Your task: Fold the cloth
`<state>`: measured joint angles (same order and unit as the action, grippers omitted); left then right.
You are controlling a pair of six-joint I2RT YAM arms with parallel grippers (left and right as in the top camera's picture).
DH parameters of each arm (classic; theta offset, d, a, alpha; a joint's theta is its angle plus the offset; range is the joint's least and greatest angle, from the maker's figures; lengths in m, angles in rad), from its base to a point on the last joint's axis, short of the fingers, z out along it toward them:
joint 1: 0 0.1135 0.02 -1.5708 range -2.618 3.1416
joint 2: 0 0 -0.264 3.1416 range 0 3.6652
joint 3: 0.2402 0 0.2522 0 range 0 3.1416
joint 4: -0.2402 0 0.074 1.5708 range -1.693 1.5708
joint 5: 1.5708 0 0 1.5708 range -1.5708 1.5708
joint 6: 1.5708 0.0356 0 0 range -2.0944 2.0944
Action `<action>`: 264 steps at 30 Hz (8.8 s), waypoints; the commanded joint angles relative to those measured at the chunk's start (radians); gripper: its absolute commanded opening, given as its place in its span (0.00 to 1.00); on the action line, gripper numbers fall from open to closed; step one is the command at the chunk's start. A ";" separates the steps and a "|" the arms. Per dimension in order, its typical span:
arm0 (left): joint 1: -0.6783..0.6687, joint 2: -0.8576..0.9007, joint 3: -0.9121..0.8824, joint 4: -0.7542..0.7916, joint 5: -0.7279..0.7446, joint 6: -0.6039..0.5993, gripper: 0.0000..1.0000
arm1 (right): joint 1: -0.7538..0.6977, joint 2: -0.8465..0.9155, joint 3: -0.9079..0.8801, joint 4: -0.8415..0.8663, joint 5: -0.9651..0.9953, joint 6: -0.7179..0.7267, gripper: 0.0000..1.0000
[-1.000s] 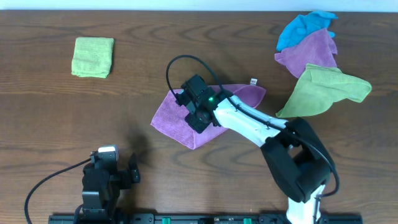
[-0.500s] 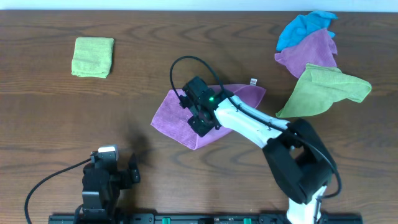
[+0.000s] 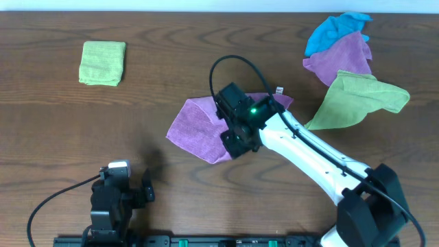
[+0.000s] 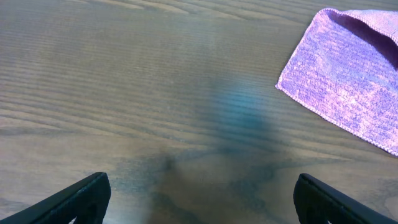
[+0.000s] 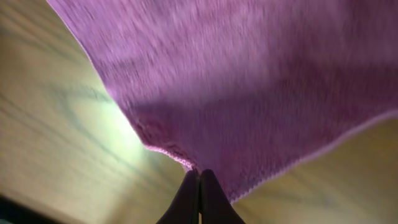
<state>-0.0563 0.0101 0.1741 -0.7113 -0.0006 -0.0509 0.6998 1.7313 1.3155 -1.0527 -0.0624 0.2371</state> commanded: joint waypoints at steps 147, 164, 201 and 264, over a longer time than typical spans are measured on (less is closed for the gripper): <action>-0.251 1.040 0.268 0.972 0.584 -0.379 0.98 | 0.424 -0.824 0.012 -0.480 0.650 0.631 0.91; -0.364 1.635 0.582 0.930 0.505 -0.473 1.00 | 0.424 -0.825 0.012 -0.534 0.744 0.682 0.99; -0.373 1.863 0.739 0.956 0.473 -0.490 0.96 | -0.130 -0.736 -0.142 -0.028 0.207 0.158 0.99; -0.348 1.541 0.736 0.351 0.047 -0.369 0.06 | -0.431 -0.300 -0.380 0.541 -0.039 0.095 0.01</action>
<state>-0.3748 1.5505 0.9131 -0.3374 0.2047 -0.3901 0.2722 1.3521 0.9382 -0.5476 -0.1139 0.3443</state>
